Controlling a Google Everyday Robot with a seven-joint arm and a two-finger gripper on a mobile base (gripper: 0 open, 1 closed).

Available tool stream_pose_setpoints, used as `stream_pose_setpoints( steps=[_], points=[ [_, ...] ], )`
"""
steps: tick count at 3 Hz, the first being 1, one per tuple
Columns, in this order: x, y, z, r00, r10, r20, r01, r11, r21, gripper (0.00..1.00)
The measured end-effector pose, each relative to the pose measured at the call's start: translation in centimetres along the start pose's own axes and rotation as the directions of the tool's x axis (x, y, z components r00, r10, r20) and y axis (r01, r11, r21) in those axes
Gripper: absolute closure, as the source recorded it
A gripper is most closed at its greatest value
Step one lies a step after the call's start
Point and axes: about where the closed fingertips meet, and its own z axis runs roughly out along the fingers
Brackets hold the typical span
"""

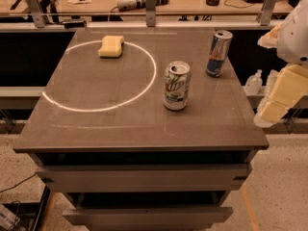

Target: Move 7up can near sponge

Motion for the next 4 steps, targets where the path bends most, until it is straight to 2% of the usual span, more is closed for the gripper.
stream_pose_setpoints(
  steps=[1,2,3,4],
  points=[
    [-1.6,-0.6,1.1,0.997,0.057,0.058,-0.059,0.9978,0.031,0.00],
    [-3.3,-1.2,3.6,0.985,0.125,0.120,-0.131,0.9906,0.039,0.00],
    [-5.2,-2.4,6.2,0.958,0.188,0.215,-0.195,0.9807,0.013,0.00],
    [-7.4,-3.4,8.3,0.910,0.244,0.336,-0.238,0.9694,-0.060,0.00]
  ],
)
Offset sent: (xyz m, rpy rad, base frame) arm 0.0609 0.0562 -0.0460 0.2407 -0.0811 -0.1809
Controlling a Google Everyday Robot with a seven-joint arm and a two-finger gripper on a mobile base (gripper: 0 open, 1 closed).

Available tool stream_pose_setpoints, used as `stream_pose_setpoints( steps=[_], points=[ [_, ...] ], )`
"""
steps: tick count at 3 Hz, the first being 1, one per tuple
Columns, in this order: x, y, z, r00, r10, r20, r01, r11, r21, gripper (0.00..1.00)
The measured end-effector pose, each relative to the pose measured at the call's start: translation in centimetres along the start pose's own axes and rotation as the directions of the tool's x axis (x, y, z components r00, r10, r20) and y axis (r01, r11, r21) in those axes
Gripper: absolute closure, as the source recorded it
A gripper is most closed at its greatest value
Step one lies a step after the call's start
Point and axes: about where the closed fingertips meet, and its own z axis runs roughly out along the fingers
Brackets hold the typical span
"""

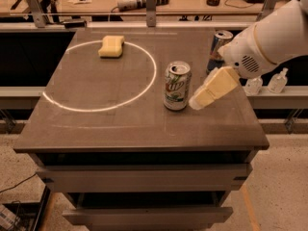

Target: Move 7up can near sponge

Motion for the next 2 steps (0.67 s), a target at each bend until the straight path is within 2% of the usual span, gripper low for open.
stream_pose_setpoints(
  steps=[1,2],
  points=[
    [-2.0,0.3,2.2,0.993,0.047,0.107,-0.039,0.9967,-0.071,0.00],
    [-3.8,0.6,3.6,0.983,0.056,0.174,-0.039,0.9939,-0.103,0.00]
  ],
)
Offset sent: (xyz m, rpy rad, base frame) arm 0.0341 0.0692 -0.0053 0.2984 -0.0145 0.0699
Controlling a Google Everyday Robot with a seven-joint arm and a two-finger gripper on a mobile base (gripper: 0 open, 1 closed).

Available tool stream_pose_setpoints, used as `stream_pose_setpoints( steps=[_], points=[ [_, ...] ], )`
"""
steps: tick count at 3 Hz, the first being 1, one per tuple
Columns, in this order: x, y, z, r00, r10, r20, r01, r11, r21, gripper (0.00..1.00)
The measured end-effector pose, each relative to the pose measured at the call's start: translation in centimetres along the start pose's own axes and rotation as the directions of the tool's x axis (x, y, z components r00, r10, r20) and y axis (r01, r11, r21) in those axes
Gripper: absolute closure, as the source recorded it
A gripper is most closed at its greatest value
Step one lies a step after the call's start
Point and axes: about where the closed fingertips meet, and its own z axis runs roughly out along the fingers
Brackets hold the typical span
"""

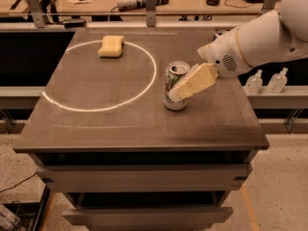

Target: Move 7up can near sponge

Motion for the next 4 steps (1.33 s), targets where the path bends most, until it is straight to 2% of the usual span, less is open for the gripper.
stream_pose_setpoints(
  steps=[2,3,4],
  points=[
    [-0.2,0.4,3.0,0.999,-0.015,0.035,0.015,0.9999,0.007,0.00],
    [-0.1,0.2,4.0,0.998,-0.036,0.059,0.035,0.9992,0.021,0.16],
    [0.2,0.1,4.3,0.995,-0.055,0.081,0.053,0.9981,0.032,0.39]
  ],
)
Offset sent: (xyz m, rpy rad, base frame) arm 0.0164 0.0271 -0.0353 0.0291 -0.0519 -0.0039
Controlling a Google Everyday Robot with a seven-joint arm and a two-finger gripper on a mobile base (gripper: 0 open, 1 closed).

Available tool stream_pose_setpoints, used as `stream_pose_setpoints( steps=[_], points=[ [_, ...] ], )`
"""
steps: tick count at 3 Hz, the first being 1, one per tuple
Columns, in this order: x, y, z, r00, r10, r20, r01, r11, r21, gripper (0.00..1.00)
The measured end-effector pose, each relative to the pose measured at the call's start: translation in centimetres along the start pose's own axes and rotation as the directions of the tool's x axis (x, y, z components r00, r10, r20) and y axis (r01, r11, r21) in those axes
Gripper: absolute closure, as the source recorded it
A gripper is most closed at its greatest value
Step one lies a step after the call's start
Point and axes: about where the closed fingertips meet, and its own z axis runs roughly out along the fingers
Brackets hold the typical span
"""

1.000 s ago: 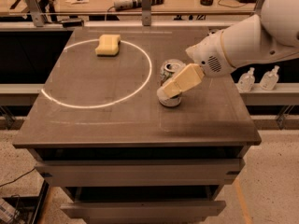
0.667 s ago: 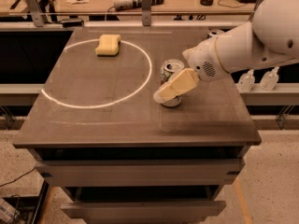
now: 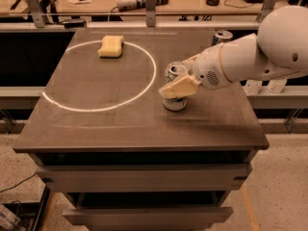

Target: Move 7up can near sponge

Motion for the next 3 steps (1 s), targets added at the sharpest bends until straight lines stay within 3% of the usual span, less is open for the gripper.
stream_pose_setpoints(
  steps=[1,2,3],
  points=[
    [0.2,-0.4,-0.4,1.000,-0.016,0.000,0.016,0.9998,0.014,0.61],
    [-1.6,-2.1,-1.3,1.000,-0.021,-0.009,0.021,0.9990,0.038,0.85],
    [-4.7,-5.1,-1.0,1.000,0.000,-0.025,0.002,0.9974,0.072,1.00]
  ],
)
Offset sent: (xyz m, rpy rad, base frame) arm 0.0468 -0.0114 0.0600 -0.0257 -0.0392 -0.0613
